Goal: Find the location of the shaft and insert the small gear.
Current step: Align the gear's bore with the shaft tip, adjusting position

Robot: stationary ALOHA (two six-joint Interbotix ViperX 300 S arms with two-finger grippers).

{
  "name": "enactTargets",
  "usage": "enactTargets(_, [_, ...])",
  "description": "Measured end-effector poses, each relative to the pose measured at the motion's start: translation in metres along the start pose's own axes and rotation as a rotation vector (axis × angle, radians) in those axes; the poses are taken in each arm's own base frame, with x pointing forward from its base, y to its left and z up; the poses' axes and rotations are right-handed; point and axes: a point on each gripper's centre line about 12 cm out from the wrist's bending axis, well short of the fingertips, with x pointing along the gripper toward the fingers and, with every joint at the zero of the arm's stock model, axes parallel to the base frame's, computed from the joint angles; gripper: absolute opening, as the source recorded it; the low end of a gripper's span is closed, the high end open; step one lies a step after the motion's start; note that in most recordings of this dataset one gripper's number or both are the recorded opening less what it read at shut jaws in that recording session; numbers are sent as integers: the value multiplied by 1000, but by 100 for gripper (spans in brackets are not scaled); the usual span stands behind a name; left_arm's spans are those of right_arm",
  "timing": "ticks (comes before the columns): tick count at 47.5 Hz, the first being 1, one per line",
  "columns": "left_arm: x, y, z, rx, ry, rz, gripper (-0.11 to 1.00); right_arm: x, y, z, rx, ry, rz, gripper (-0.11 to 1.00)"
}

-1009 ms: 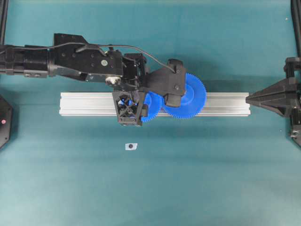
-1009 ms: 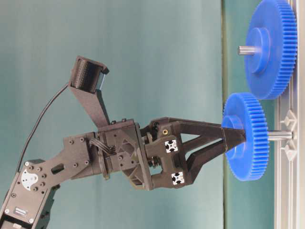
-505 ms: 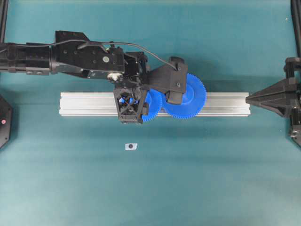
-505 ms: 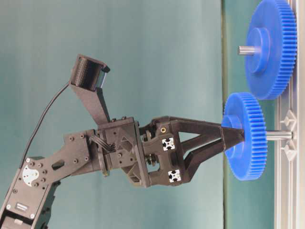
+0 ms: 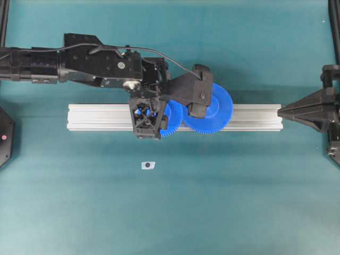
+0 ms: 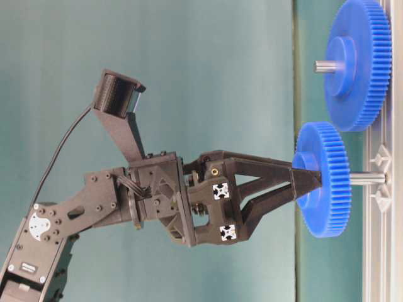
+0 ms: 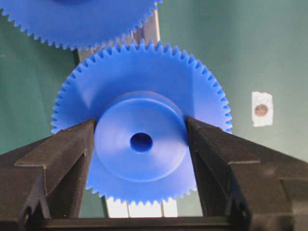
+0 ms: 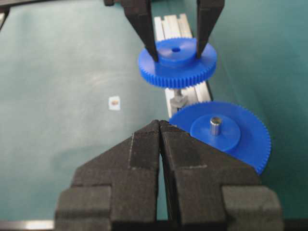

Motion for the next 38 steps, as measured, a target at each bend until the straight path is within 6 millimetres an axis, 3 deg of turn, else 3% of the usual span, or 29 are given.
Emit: enactTargets(38, [5, 2, 2, -1, 33, -7, 65, 0, 0, -2, 2, 3, 0, 2])
